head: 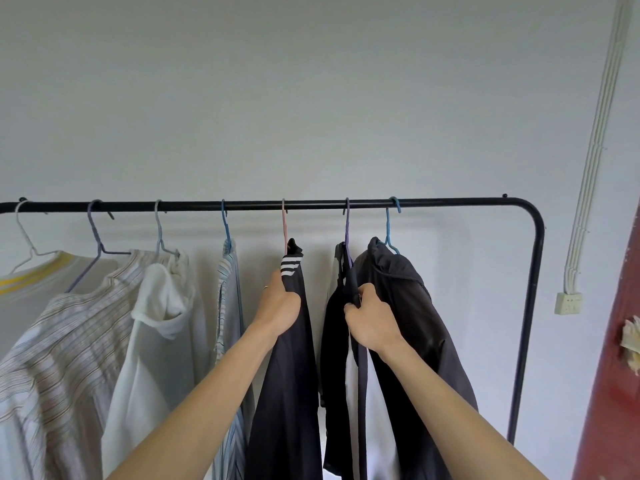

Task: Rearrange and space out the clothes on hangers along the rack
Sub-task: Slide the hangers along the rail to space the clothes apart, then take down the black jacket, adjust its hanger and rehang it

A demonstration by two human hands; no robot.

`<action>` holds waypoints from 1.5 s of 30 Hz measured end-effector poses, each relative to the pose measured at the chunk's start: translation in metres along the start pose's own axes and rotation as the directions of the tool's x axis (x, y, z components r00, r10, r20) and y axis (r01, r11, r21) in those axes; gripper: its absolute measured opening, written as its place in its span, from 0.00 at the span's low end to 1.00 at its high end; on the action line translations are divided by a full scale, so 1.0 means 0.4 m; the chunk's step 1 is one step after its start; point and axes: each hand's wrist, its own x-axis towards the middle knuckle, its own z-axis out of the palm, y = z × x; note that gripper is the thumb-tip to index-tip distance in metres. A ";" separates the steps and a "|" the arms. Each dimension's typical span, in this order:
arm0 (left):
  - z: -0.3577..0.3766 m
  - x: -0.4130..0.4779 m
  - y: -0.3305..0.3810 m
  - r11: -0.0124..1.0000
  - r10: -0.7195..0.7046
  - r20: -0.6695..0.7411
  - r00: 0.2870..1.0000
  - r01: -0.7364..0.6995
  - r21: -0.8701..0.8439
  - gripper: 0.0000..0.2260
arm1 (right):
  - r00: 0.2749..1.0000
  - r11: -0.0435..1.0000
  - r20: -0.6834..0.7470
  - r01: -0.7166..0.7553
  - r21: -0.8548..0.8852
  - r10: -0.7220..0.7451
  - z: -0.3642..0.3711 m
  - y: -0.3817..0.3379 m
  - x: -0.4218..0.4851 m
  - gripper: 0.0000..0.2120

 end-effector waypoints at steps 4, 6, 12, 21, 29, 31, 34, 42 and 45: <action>-0.008 -0.034 0.040 0.999 0.003 -0.032 0.999 -0.002 0.050 0.31 | 1.000 1.000 0.002 0.010 -0.020 -0.010 -0.004 -0.002 -0.002 0.14; -0.008 -0.054 0.063 0.987 0.077 -0.092 0.993 -0.063 0.147 0.31 | 0.999 0.998 -0.029 0.021 -0.060 -0.023 -0.016 -0.002 -0.006 0.17; 0.022 -0.089 0.137 0.605 0.439 -0.059 0.896 -0.246 0.757 0.34 | 0.965 0.981 -0.201 0.143 -0.131 -0.167 -0.082 -0.010 -0.019 0.16; 0.164 -0.096 0.181 0.884 0.106 0.091 0.990 -0.136 0.446 0.35 | 0.927 0.930 -0.361 -0.037 -0.365 -0.104 -0.172 0.081 -0.040 0.15; 0.215 -0.087 0.162 0.982 -0.006 0.142 0.990 -0.020 0.186 0.29 | 0.979 0.901 -0.205 -0.086 -0.424 -0.003 -0.211 0.100 -0.006 0.12; 0.222 -0.086 0.163 0.991 -0.009 0.145 0.989 -0.011 0.132 0.29 | 0.968 0.905 -0.247 -0.066 -0.421 -0.045 -0.221 0.092 0.016 0.11; 0.233 -0.085 0.162 0.995 -0.009 0.153 0.988 -0.007 0.104 0.31 | 0.962 0.903 -0.263 -0.047 -0.427 -0.075 -0.249 0.077 0.054 0.10; 0.257 -0.099 0.165 0.995 0.028 0.155 0.988 -0.043 0.095 0.32 | 0.973 0.838 -0.230 -0.134 -0.529 0.010 -0.273 0.126 0.125 0.12; 0.252 -0.104 0.159 0.993 0.043 0.139 0.989 -0.057 0.101 0.32 | 0.978 0.853 -0.197 -0.162 -0.496 0.071 -0.233 0.206 0.094 0.12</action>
